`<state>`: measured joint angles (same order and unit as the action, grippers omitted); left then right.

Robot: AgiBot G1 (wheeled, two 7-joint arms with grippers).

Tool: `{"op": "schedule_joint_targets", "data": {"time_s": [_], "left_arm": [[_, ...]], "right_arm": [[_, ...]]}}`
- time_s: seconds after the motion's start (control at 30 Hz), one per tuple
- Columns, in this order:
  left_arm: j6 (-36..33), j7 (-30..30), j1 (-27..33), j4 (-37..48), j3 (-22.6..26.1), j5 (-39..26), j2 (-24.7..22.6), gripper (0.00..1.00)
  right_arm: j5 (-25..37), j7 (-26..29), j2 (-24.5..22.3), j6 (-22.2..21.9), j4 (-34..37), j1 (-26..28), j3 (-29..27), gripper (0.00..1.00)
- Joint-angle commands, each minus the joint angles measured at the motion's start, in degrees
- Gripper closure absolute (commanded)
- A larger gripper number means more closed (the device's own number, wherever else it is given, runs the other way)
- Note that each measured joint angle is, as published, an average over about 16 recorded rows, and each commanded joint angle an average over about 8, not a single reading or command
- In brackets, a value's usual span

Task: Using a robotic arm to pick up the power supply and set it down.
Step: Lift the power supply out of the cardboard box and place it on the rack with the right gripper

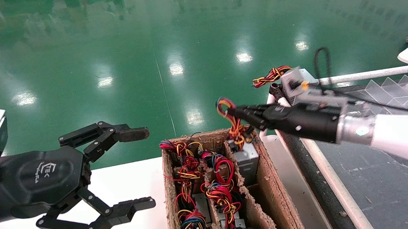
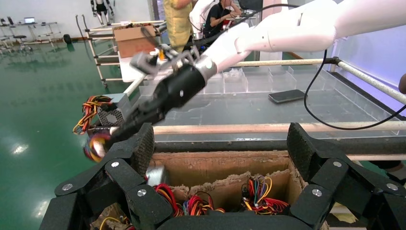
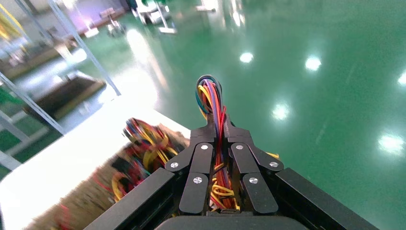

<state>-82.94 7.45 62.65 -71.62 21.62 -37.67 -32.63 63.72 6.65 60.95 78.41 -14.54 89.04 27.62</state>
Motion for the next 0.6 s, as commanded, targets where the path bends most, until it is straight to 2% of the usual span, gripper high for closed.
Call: {"op": "schedule_joint_targets", "data": {"time_s": [0.03, 0.4, 0.6], "left_arm": [[0.00, 0.00, 0.00, 0.00, 0.00, 0.00, 0.00, 0.00], [0.00, 0.00, 0.00, 0.00, 0.00, 0.00, 0.00, 0.00], [0.00, 0.00, 0.00, 0.00, 0.00, 0.00, 0.00, 0.00]], "right_arm": [[-0.99, 0.86, -1.03, 1.34, -0.83, 0.45, -0.62, 1.00], [-6.64, 7.05, -8.27, 8.45, -1.23, 5.04, -4.30, 1.00], [-7.29, 5.94, -11.32, 8.11, 0.35, 7.20, -5.17, 1.00]]}}
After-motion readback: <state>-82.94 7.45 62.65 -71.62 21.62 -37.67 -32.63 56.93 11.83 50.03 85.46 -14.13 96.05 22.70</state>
